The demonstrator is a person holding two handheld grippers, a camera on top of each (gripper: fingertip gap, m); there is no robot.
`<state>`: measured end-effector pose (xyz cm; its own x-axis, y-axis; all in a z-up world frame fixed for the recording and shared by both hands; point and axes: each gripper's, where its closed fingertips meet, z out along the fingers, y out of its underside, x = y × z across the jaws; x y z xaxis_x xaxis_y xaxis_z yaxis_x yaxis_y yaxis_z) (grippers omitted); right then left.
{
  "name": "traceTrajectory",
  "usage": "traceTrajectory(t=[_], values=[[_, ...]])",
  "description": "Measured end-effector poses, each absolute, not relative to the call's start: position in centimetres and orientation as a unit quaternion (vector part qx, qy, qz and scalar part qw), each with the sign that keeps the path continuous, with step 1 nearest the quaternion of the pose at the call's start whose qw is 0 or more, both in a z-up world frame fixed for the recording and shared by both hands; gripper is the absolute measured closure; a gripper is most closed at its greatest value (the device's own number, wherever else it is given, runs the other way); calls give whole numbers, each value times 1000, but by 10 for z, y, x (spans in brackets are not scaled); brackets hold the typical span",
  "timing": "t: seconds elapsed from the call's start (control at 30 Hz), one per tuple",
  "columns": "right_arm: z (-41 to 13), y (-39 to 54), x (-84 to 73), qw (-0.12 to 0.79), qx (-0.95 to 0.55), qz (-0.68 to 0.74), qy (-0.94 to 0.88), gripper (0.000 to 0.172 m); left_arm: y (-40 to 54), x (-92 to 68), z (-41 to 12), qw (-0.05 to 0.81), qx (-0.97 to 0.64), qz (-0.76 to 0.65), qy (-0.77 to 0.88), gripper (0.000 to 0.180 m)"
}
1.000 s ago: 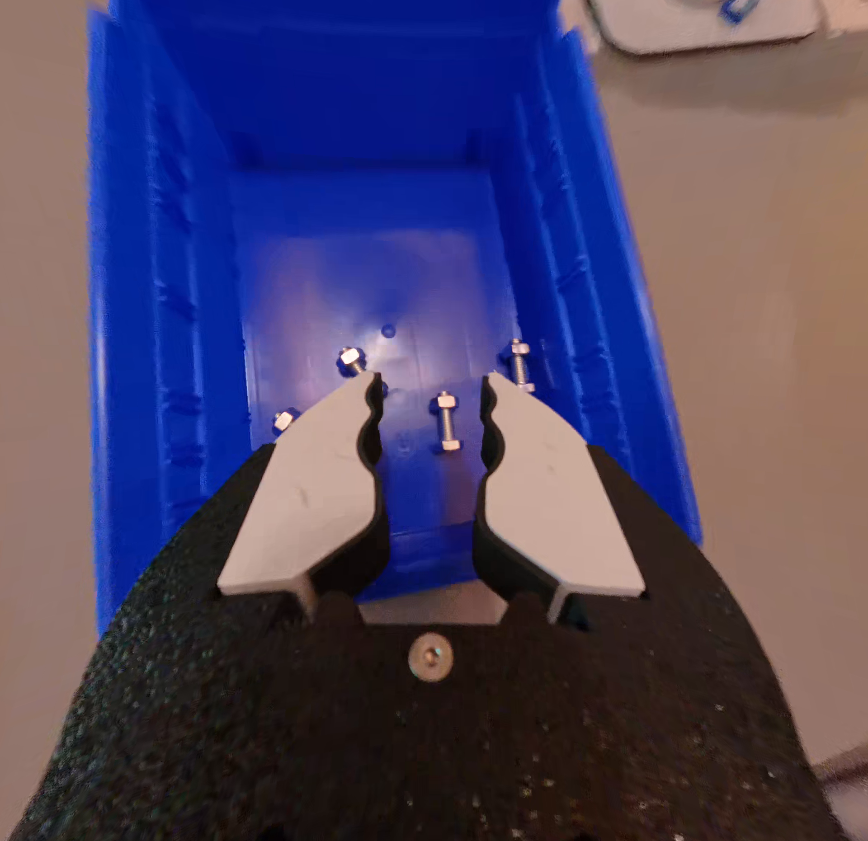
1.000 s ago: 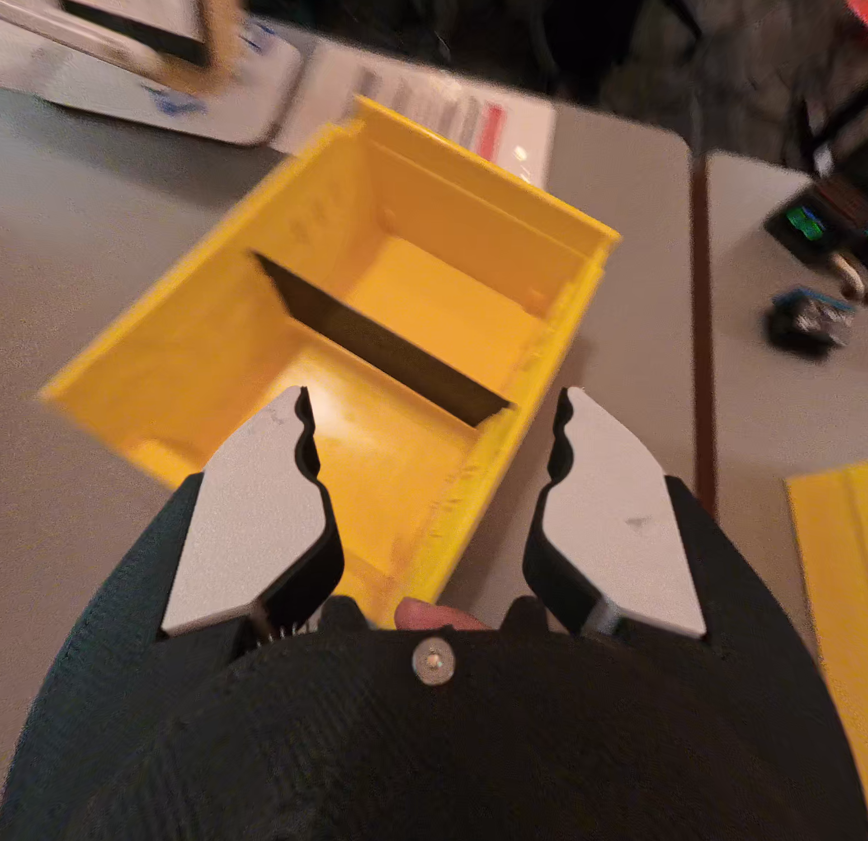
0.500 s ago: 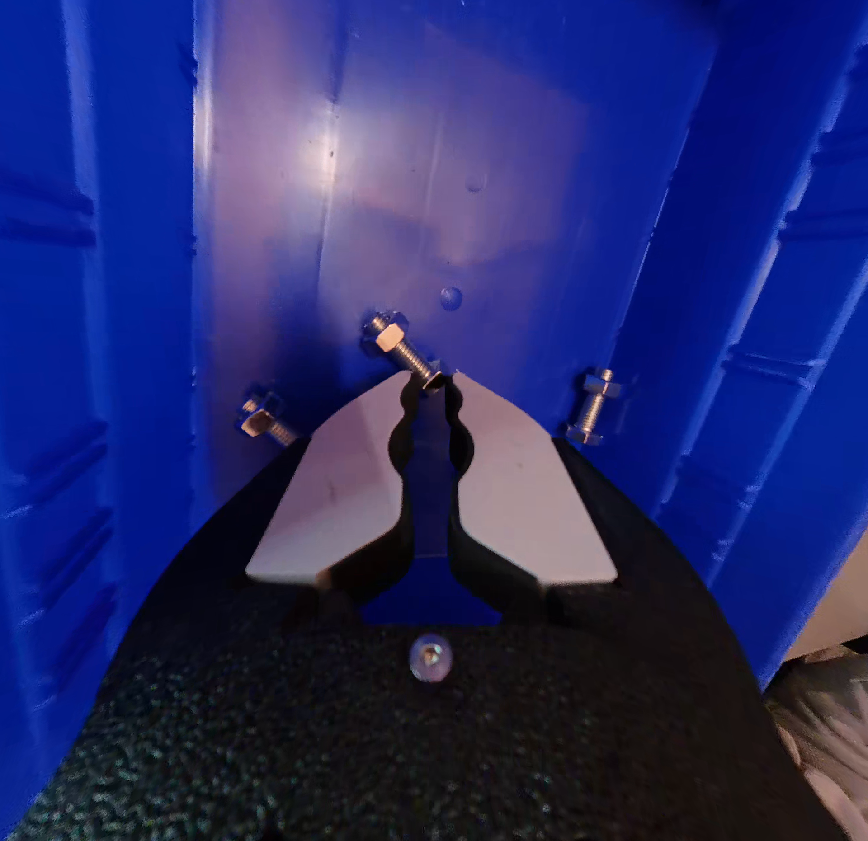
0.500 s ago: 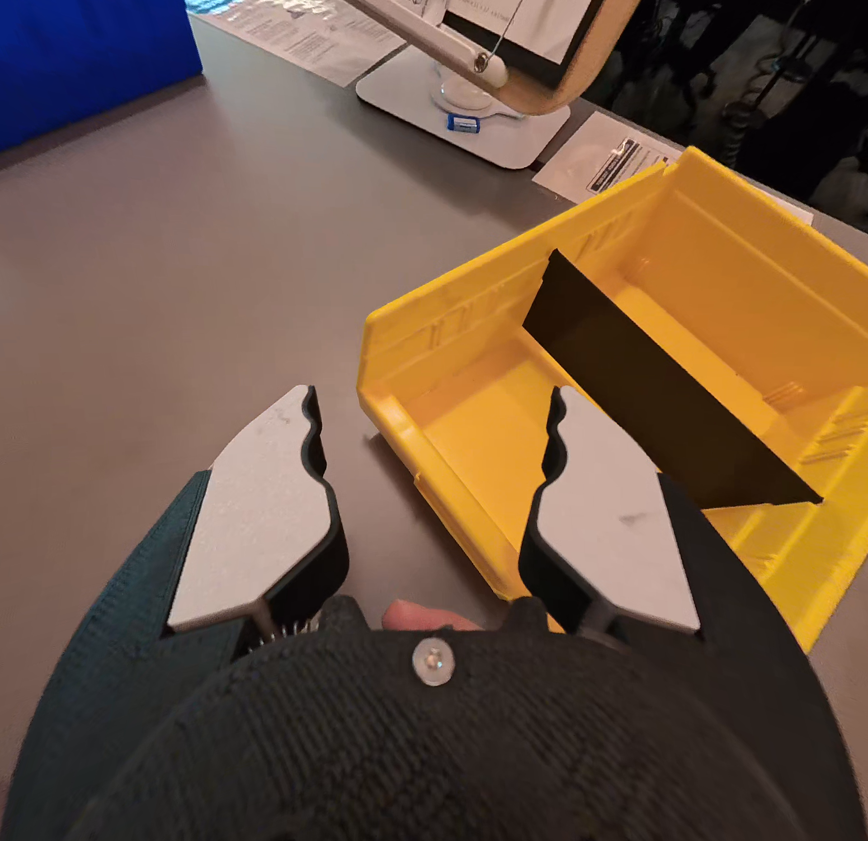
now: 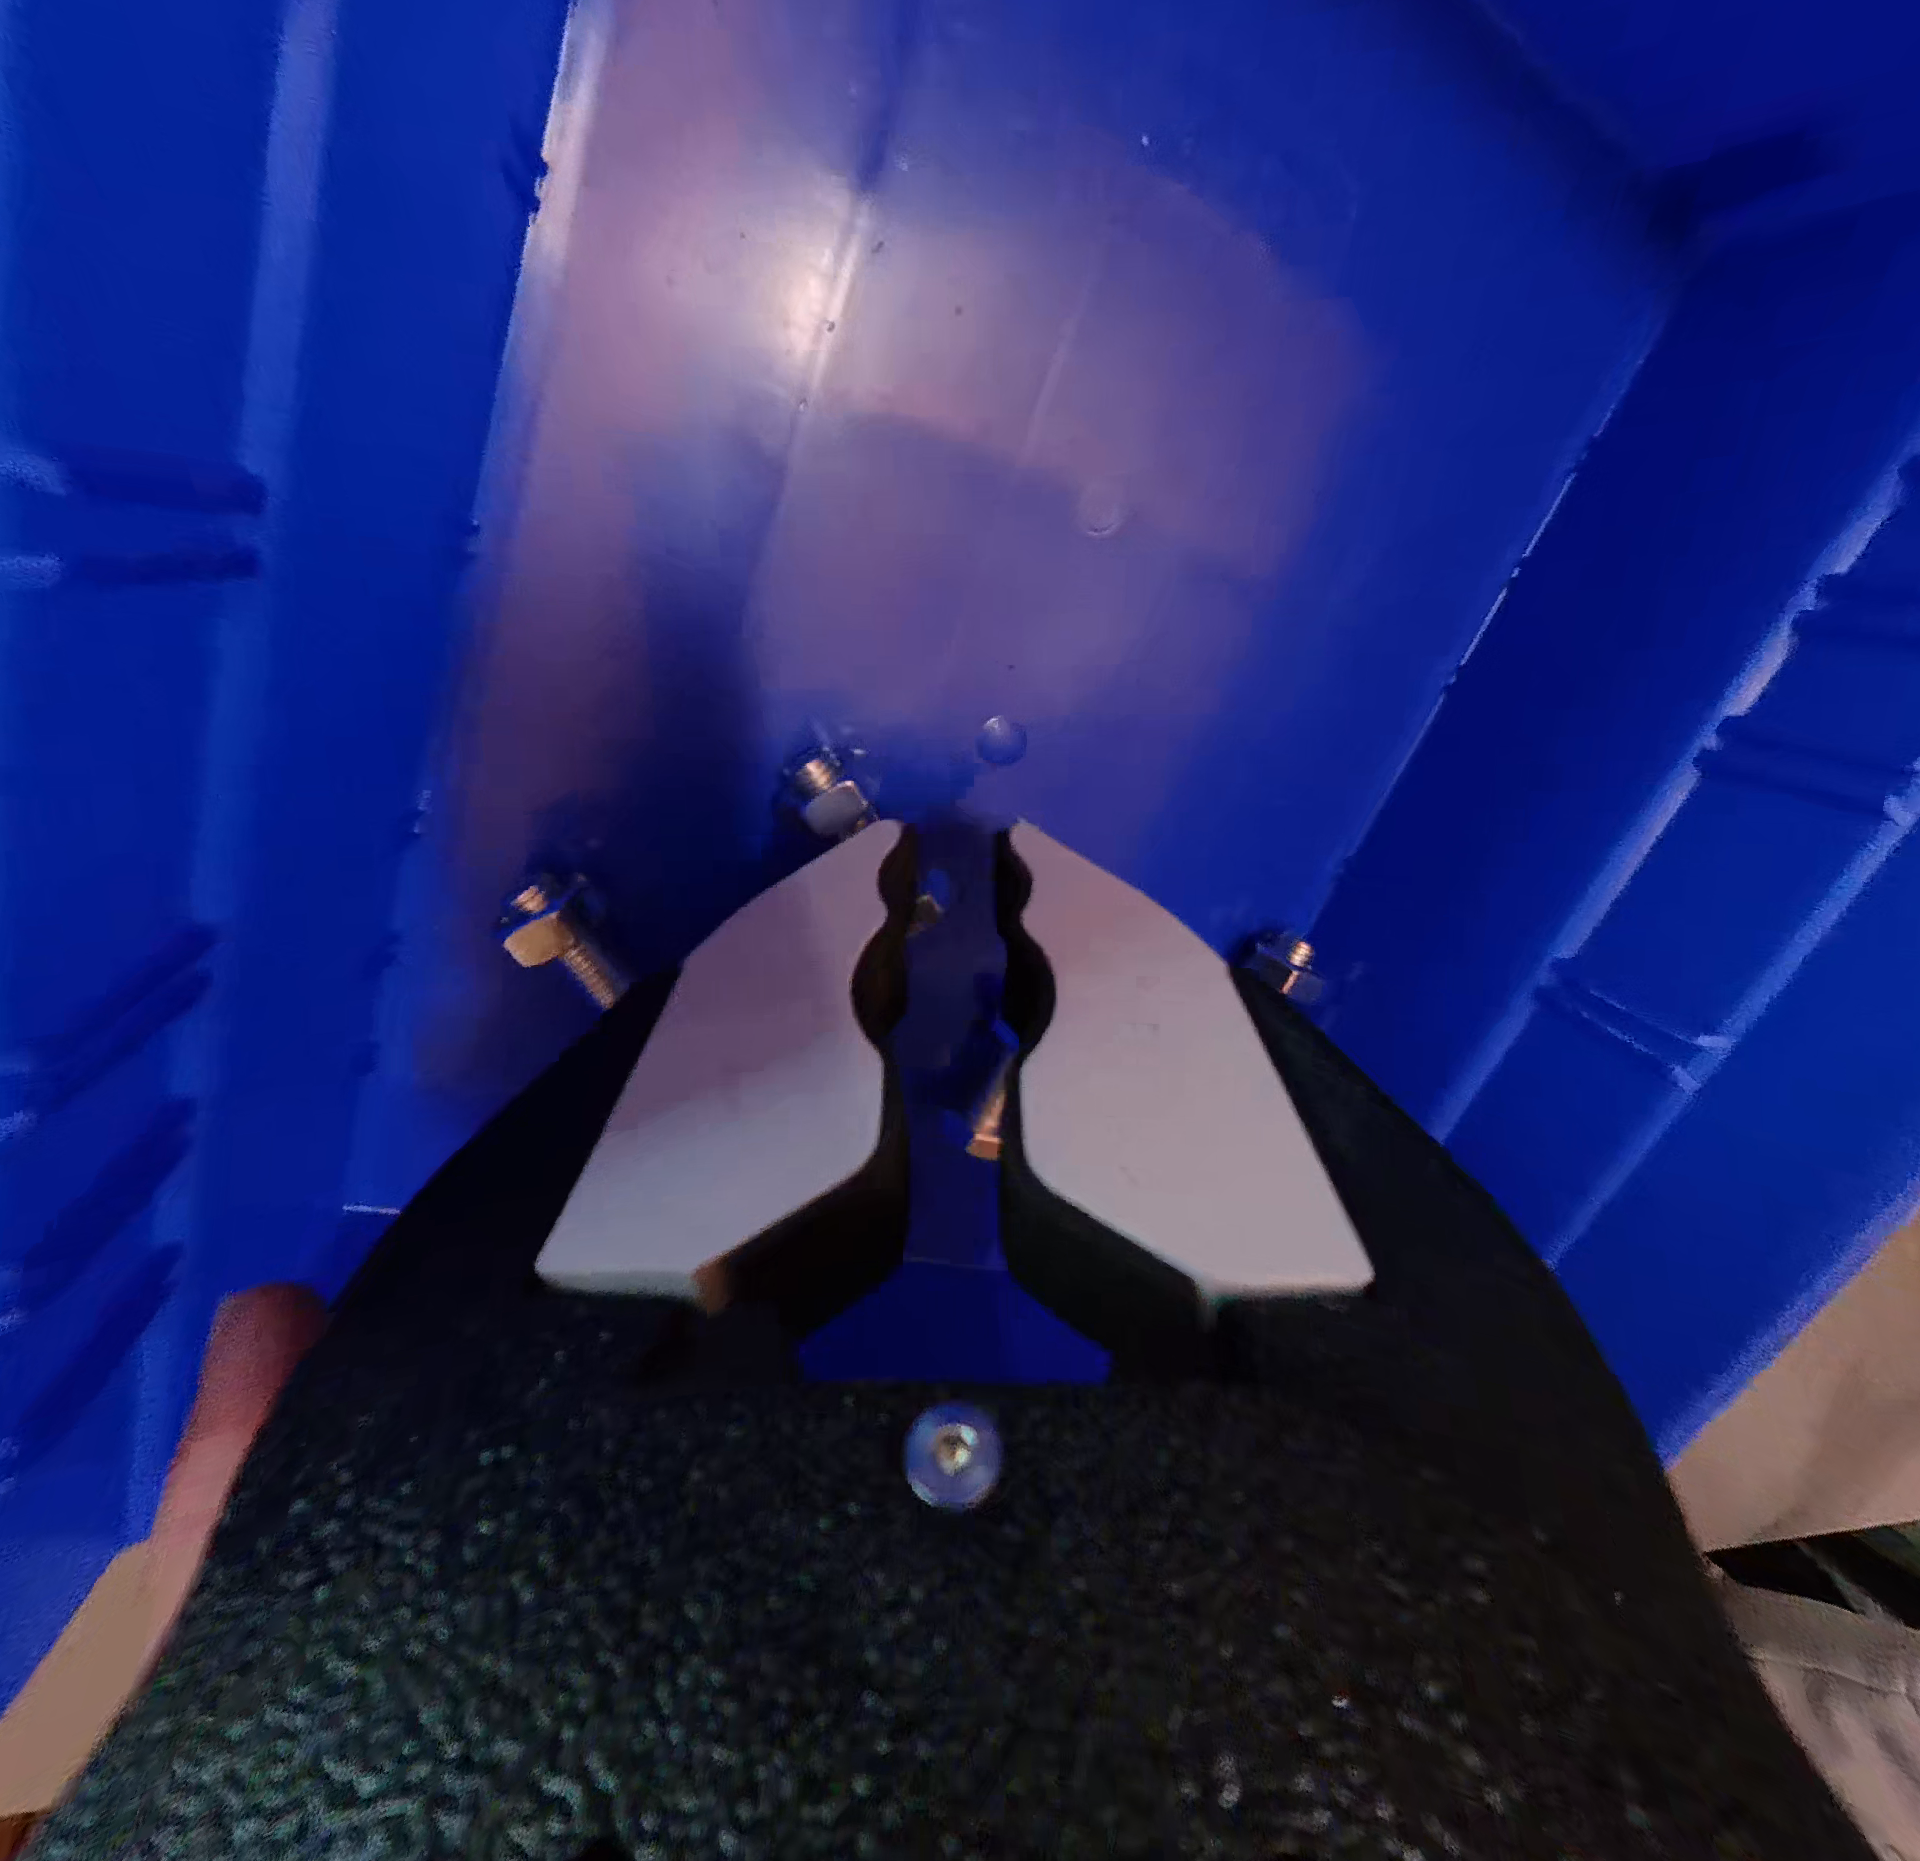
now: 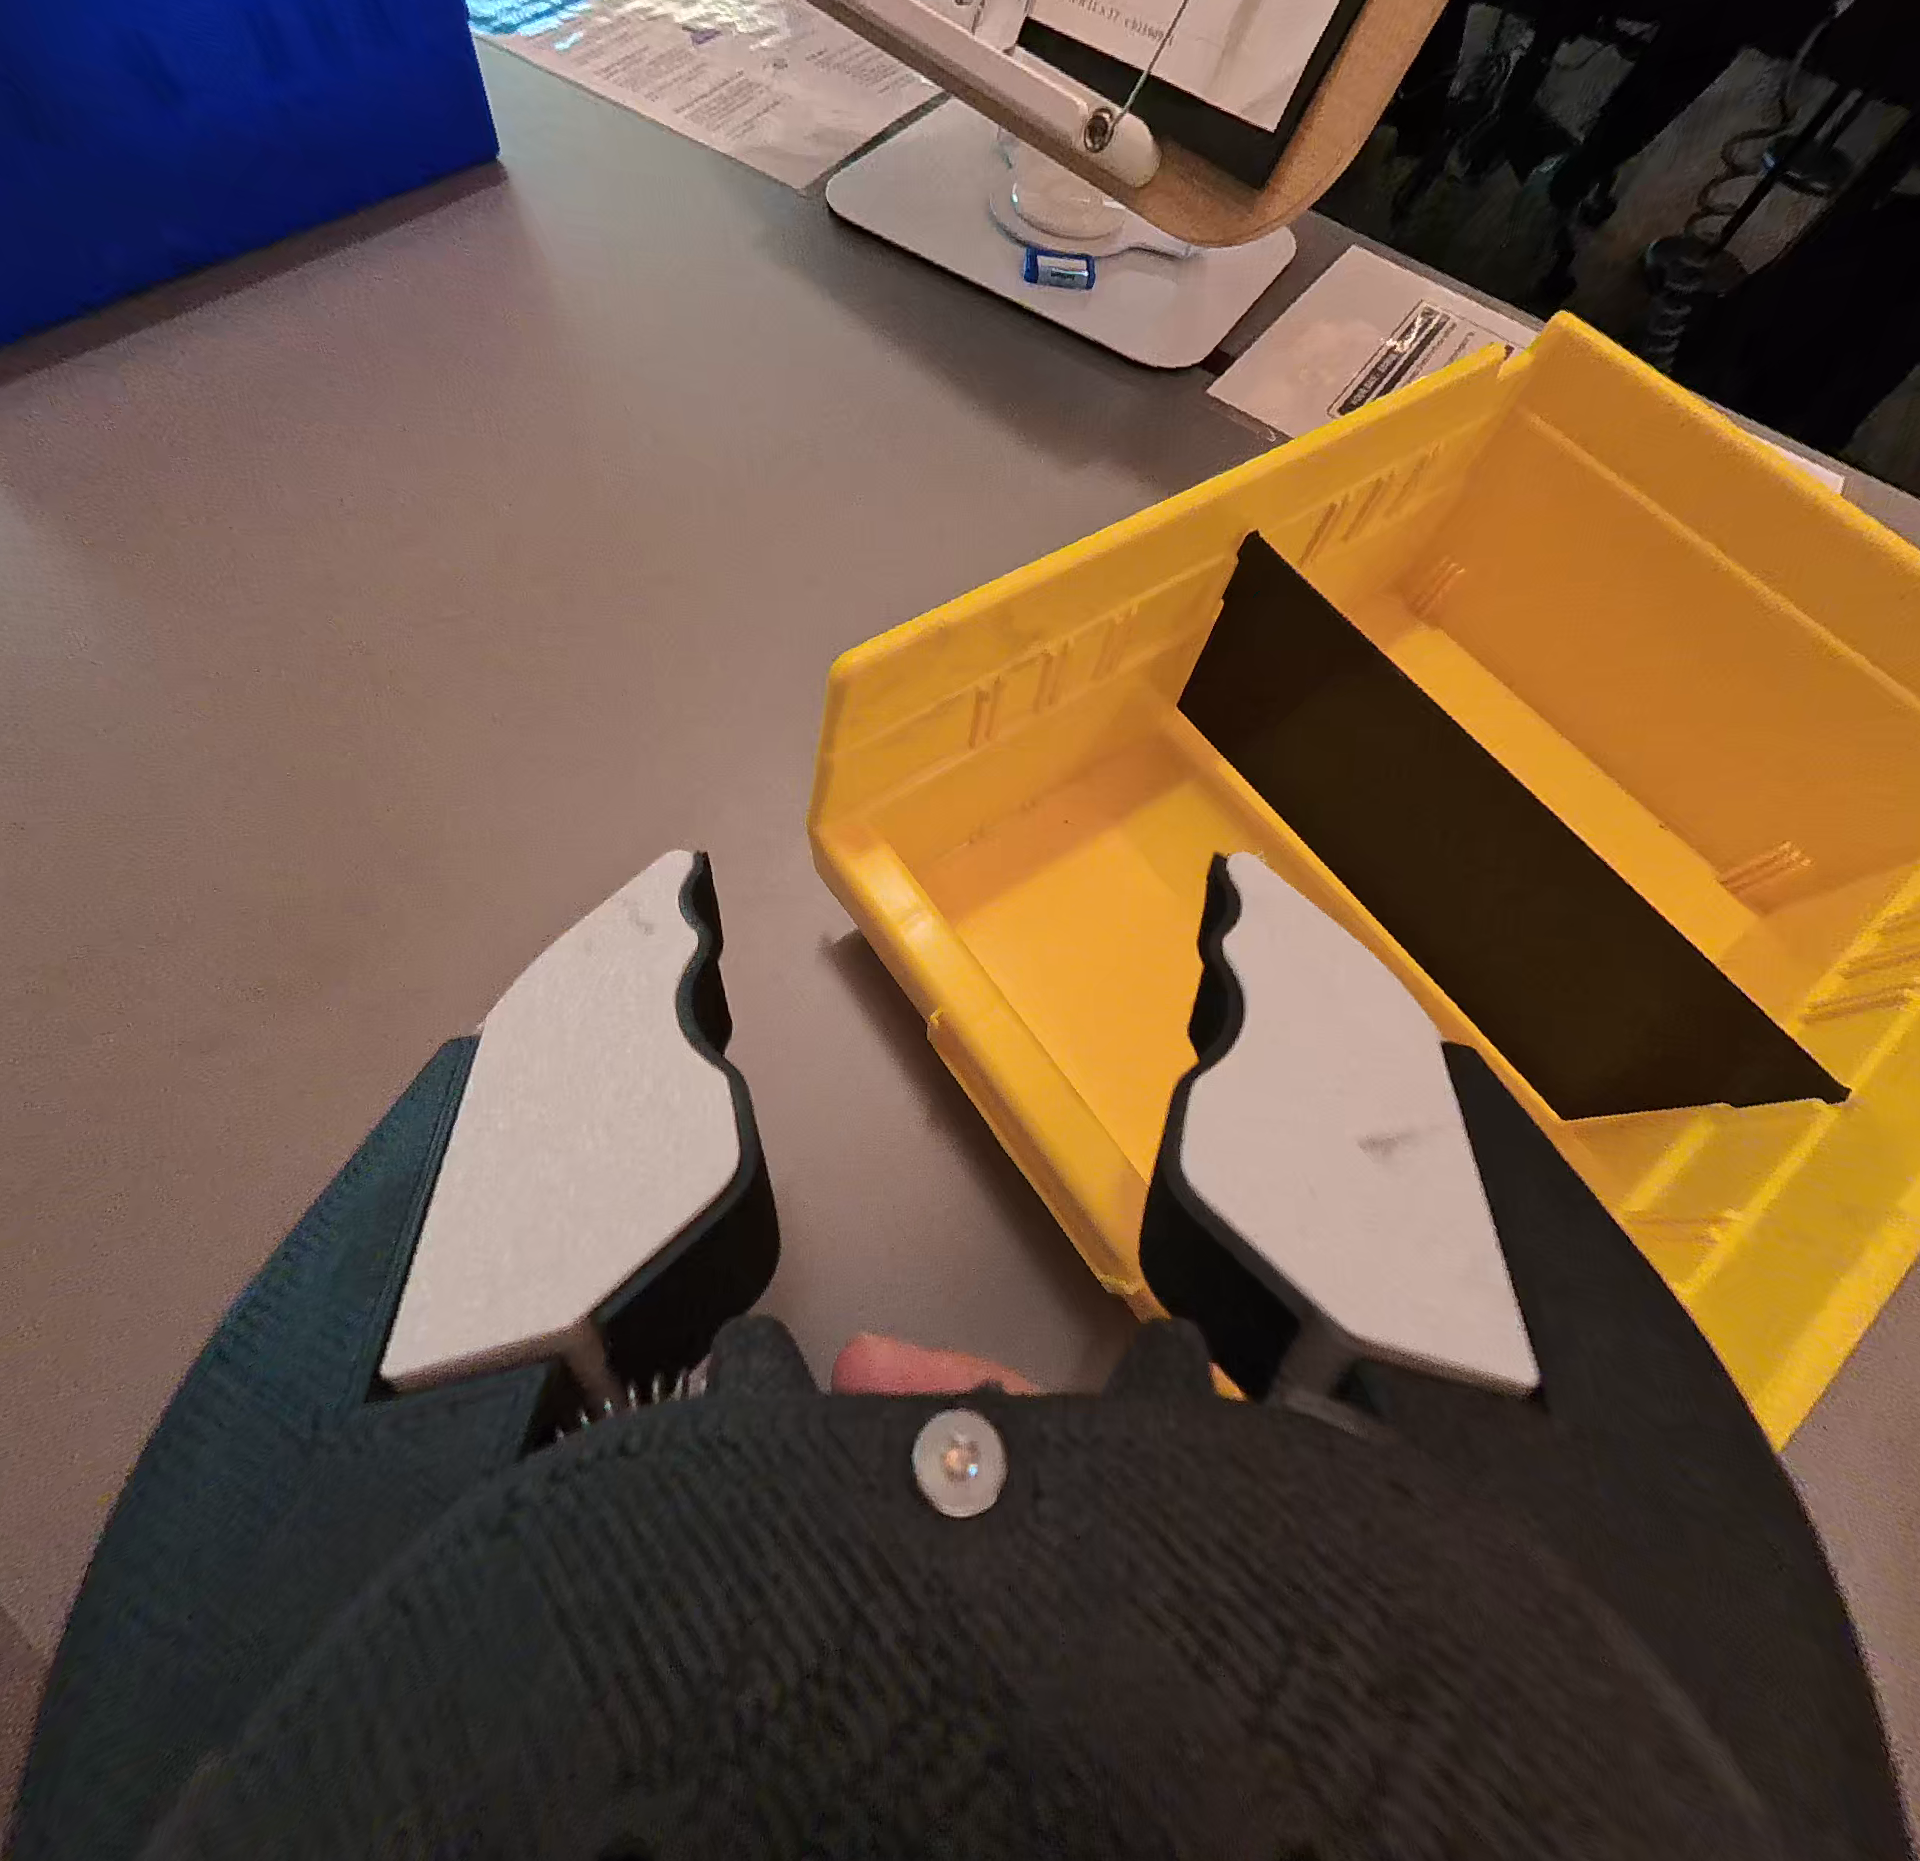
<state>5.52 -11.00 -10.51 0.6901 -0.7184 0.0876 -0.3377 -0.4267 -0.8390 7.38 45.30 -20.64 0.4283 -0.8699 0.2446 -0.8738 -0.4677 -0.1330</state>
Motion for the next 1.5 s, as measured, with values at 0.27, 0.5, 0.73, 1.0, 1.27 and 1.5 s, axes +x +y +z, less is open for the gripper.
traceTrajectory(t=[0.27, 0.5, 0.73, 1.0, 1.27, 1.5], values=[[-107, -104, 53, 423, -821, -221, 313, 84, 466, 65, -207, -8, 860, 105, -499, 152], [-113, -100, 54, 412, -828, -219, 310, 84, 462, 63, -219, 12, 874, 118, -471, 164], [-115, -93, 50, 411, -835, -217, 296, 84, 467, 71, -217, 34, 893, 197, -403, 165], [-118, -86, 49, 406, -840, -213, 289, 84, 465, 70, -216, 54, 891, 208, -400, 169], [-121, -84, 47, 400, -845, -213, 284, 85, 468, 69, -219, 19, 876, 163, -454, 171], [-114, -74, 43, 426, -837, -205, 275, 86, 473, 67, -222, -42, 812, 57, -579, 170]])
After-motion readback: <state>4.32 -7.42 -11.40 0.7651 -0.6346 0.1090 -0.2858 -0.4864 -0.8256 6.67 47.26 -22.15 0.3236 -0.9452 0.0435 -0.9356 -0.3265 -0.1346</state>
